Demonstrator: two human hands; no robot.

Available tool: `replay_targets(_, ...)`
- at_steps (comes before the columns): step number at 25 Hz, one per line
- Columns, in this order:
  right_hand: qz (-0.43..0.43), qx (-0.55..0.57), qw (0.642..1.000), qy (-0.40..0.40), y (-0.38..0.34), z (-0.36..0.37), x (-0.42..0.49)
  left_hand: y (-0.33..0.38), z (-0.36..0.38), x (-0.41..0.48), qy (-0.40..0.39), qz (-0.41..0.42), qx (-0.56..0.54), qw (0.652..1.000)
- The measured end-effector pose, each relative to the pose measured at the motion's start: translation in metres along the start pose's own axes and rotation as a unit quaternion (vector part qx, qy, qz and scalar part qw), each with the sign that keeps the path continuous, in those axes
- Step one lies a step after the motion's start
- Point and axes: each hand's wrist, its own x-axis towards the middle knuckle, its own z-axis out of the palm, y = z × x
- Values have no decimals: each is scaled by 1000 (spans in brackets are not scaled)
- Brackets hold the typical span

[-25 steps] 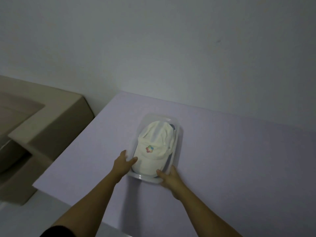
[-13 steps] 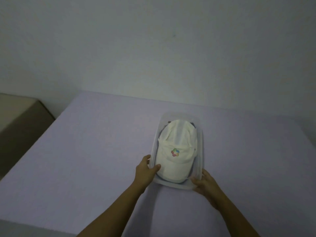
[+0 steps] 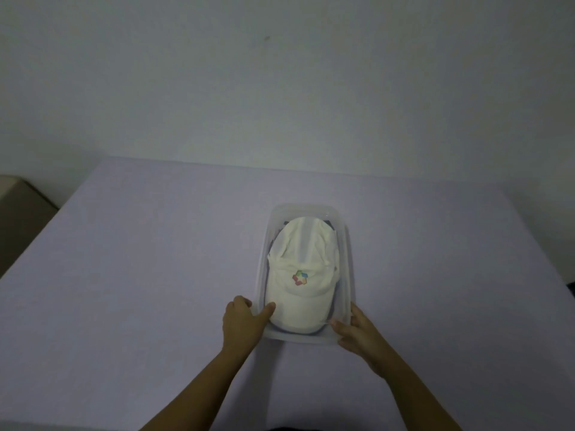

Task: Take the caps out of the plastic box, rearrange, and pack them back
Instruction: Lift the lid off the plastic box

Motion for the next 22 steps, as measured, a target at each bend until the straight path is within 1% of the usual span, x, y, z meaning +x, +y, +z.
replay_targets(2,-5,-11,1000,9,3,0,3,2,1,0,12,-48,-7,999)
replay_targets(5,4,1,1000,17,5,-2,5,3,2,0,1,-81,-24,996)
replay_targets(9,19,-11,1000,22,7,-2,10,9,-5,3,-17,-90,-14,996)
replay_targets(13,32,-26,999,30,8,-2,14,17,-13,6,-39,-92,23,995)
replay_targets(18,49,-16,998,30,5,-1,14,19,-15,7,-50,-124,3,991)
replay_targets(22,55,-6,998,32,3,0,14,22,-19,8,-67,-115,-1,991)
